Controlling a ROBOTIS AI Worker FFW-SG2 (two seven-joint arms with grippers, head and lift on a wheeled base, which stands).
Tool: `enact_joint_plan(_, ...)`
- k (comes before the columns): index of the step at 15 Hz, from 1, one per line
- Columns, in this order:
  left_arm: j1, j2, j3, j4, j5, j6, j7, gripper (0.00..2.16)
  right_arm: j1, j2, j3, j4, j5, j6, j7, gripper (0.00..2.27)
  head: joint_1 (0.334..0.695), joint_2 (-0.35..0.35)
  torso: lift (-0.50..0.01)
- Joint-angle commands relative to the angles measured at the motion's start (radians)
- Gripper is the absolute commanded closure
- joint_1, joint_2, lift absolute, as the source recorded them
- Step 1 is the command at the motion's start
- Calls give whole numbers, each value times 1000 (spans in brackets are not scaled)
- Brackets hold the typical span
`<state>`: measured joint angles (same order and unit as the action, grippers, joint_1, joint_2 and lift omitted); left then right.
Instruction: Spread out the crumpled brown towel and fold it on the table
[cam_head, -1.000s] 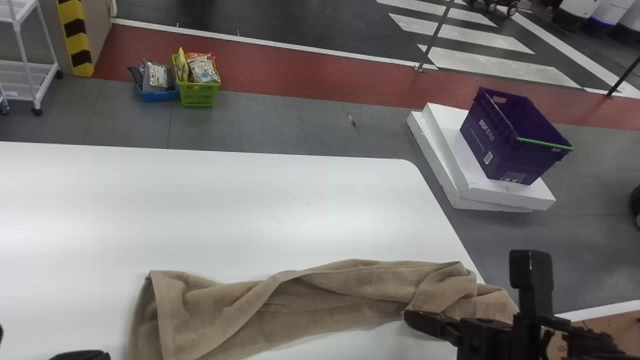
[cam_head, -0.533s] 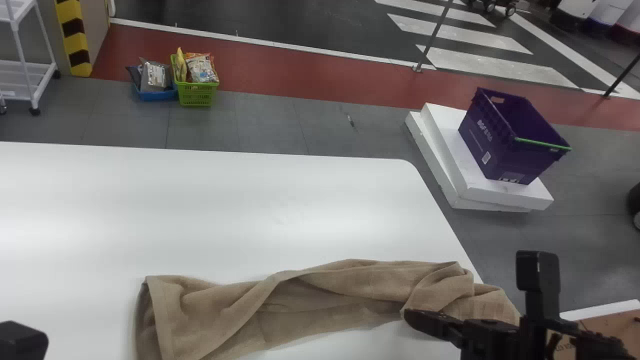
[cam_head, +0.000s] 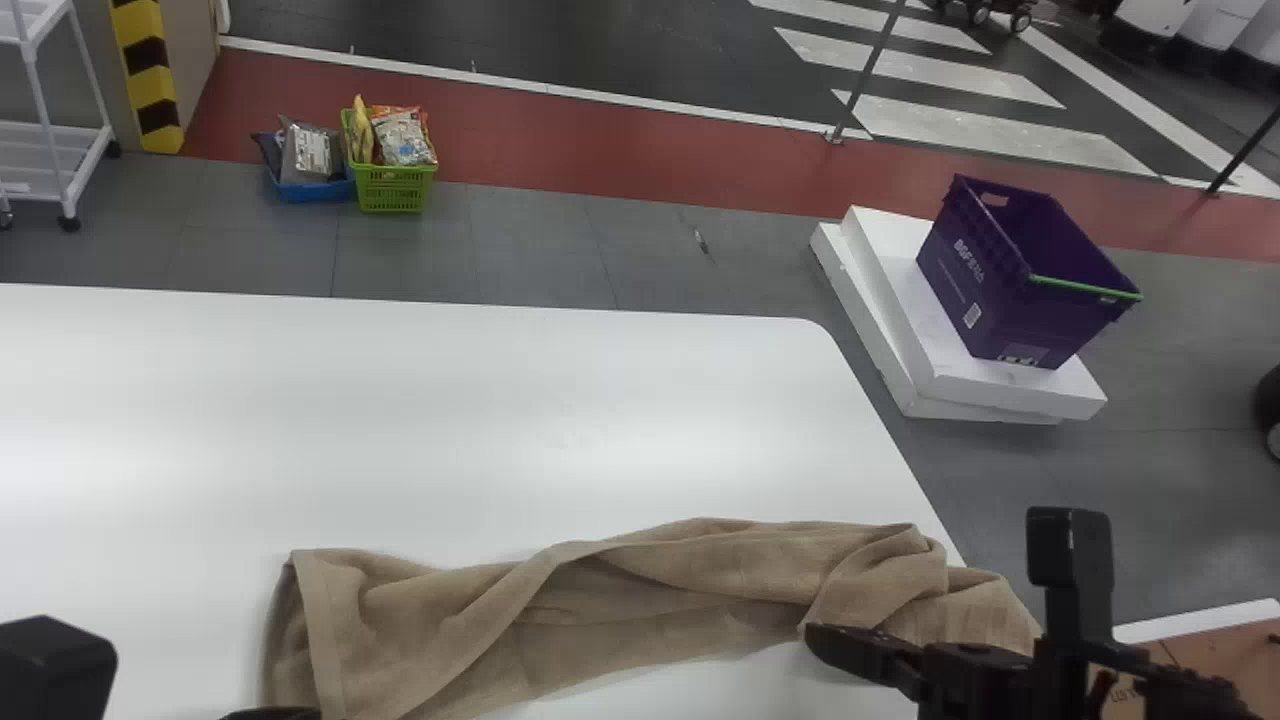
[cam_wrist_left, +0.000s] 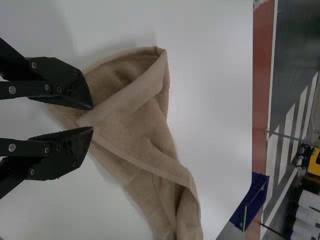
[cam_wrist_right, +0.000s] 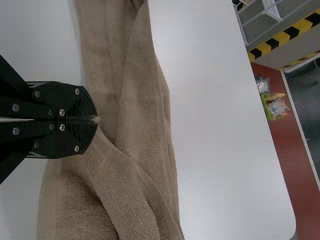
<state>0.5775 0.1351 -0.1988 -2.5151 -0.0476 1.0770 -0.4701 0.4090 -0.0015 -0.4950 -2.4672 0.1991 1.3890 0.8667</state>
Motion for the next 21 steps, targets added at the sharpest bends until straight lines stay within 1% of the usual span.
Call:
enact_joint_plan(1, 1, 0, -21, -11, 14, 36, -10, 859, 4, 2, 3, 1, -9, 0, 0, 1652, 695, -350, -127)
enact_joint_plan(4, -10, -2, -65, 2, 11, 36, -2, 859, 5, 2, 3, 8, -23, -15, 0, 1652, 695, -350, -127)
enact_joint_plan(6, -48, -2, -97, 38, -3, 33, 37, 859, 10, 2, 3, 10, -36, -27, 0, 1652, 695, -350, -127)
enact_joint_plan(10, -108, -5, -100, 90, 2, 5, 100, 859, 13, 2, -3, 13, -41, -37, 3, 1652, 695, -350, -127)
enact_joint_plan(17, -104, 5, -94, 119, -69, -35, 120, 863, 13, 2, -8, 17, -46, -49, 5, 1652, 695, -350, -127)
enact_joint_plan(21, -77, 5, -51, 85, -52, 18, 74, 863, 11, 2, -10, 27, -49, -58, 5, 1652, 695, -350, -127)
